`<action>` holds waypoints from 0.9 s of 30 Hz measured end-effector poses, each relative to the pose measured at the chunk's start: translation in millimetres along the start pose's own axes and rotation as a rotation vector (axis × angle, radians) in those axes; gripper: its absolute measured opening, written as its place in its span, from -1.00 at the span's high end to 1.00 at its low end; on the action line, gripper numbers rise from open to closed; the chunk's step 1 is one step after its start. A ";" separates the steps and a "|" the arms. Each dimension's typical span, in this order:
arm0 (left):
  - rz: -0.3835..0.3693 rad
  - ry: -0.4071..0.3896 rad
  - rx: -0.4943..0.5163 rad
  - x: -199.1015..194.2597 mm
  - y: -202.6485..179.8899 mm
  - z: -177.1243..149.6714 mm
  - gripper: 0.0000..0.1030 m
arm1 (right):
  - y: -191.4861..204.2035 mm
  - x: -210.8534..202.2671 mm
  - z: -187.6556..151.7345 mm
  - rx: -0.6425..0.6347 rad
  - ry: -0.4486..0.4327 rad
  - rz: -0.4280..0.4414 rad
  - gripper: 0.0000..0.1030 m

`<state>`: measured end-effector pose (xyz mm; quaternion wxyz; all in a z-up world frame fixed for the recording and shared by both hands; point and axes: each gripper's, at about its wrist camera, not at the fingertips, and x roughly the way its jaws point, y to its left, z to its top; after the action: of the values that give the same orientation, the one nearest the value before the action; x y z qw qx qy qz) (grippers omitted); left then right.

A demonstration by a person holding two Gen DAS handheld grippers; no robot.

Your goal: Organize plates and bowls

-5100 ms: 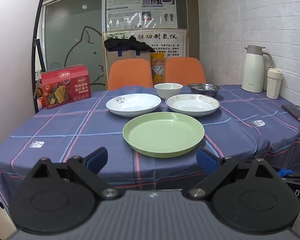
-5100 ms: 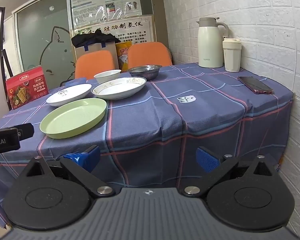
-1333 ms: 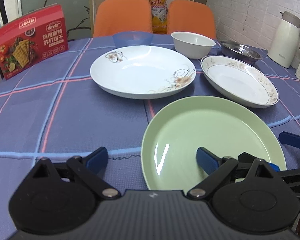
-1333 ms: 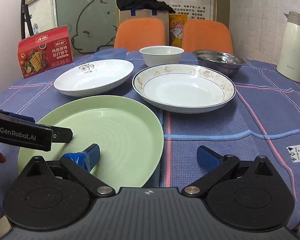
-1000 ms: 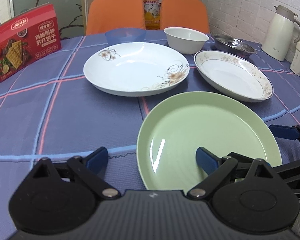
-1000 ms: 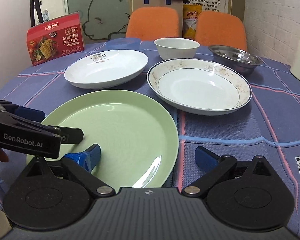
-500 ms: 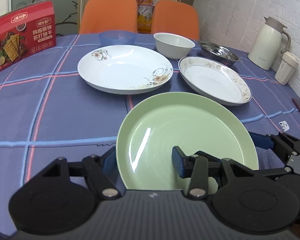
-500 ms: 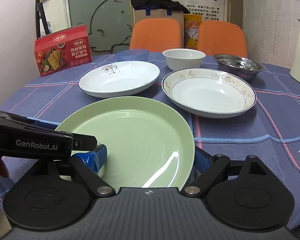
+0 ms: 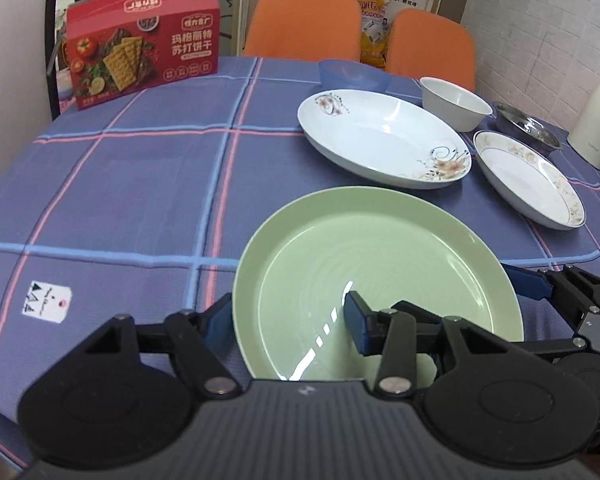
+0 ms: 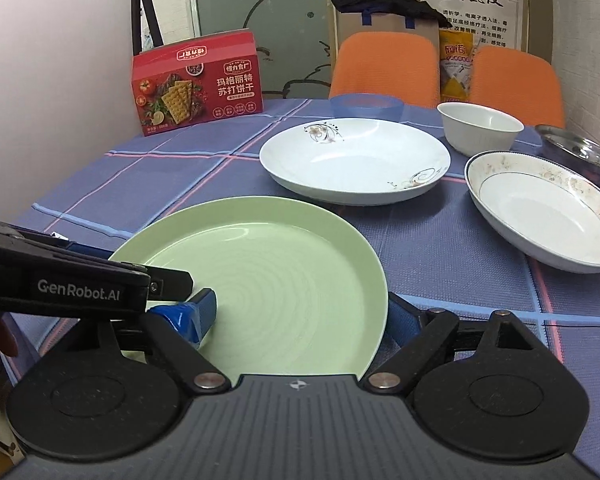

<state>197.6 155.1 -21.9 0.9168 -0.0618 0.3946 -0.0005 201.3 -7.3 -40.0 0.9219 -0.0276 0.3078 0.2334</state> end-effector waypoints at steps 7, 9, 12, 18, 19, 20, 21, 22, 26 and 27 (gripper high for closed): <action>-0.020 -0.016 0.014 7.0 0.5 3.8 0.13 | 0.4 6.6 2.1 -0.019 0.000 -0.018 -0.49; -0.027 -0.016 0.012 7.6 1.1 4.0 0.05 | -2.2 6.8 2.6 -0.018 0.001 -0.005 -0.49; -0.044 -0.018 -0.017 7.5 6.8 8.0 -0.33 | -15.1 2.4 9.2 0.009 0.020 0.034 -0.47; -0.044 -0.097 -0.064 -5.2 20.4 27.7 -0.38 | -43.9 -26.0 27.1 0.046 -0.082 -0.056 -0.48; -0.040 -0.101 -0.064 -5.4 21.0 31.2 -0.38 | -48.9 -26.8 28.7 0.050 -0.084 -0.066 -0.48; -0.039 -0.106 -0.065 -5.5 21.3 33.9 -0.38 | -52.5 -26.9 29.6 0.057 -0.084 -0.070 -0.49; -0.038 -0.110 -0.065 -5.5 21.1 36.2 -0.38 | -55.1 -26.6 30.2 0.063 -0.083 -0.072 -0.49; -0.036 -0.113 -0.063 -5.1 20.9 39.7 -0.38 | -58.9 -24.3 31.2 0.072 -0.079 -0.074 -0.49; -0.030 -0.125 -0.042 0.0 17.1 53.1 -0.38 | -65.2 -16.0 36.8 0.098 -0.052 -0.059 -0.50; -0.030 -0.125 -0.040 3.0 16.4 57.1 -0.39 | -65.4 -13.5 38.5 0.096 -0.046 -0.053 -0.50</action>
<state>240.2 177.7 12.9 0.9381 -0.0860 0.3355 -0.0026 242.4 -63.6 -7.1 0.9349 0.0139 0.2966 0.1945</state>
